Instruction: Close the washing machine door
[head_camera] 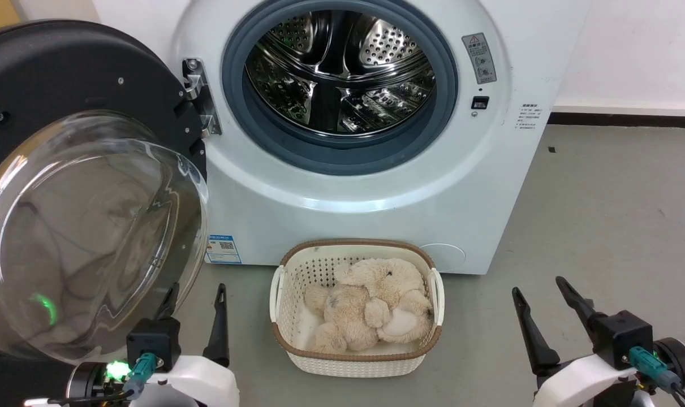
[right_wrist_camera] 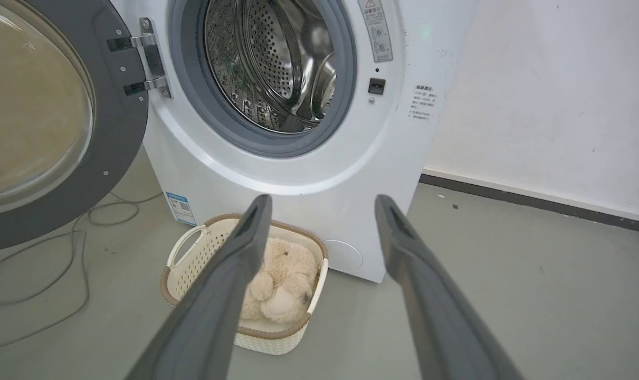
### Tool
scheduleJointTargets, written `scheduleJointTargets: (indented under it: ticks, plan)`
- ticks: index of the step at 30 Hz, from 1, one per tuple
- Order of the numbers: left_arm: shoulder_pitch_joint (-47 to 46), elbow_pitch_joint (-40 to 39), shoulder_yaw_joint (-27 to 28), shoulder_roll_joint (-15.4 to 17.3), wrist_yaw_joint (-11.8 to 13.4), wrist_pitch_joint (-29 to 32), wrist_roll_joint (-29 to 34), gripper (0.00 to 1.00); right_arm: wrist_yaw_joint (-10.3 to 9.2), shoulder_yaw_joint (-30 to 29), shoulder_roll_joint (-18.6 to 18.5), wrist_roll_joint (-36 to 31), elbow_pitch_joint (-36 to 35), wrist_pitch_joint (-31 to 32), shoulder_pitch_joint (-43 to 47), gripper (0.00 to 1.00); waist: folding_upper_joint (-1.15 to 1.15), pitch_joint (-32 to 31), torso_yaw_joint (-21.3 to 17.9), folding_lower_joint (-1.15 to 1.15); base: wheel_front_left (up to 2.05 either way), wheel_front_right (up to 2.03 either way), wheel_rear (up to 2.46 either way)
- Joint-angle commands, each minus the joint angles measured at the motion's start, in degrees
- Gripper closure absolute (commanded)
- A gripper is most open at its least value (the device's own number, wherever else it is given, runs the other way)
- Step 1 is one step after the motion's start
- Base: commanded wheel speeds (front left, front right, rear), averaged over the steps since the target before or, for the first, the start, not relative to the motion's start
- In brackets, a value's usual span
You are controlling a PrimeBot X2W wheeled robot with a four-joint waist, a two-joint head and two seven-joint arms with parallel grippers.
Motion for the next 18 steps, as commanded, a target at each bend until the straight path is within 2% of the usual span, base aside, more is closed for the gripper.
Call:
scheduleJointTargets:
  ticks: [1,18]
  plan:
    - [0.0,0.1,-0.1,0.0,0.1,-0.6,-0.1,0.0,0.0,0.0,0.0,0.3,0.0,-0.5,0.0,0.0,0.0,0.0,0.0,0.0,0.0,0.0,0.0]
    - [0.1,0.4,-0.7,0.0,0.7,-2.6,-0.4,0.0,0.01,0.2,0.1,1.0,0.1,-2.6,0.4,0.0,0.0,-0.2,2.3,0.0,0.0,0.0,0.0]
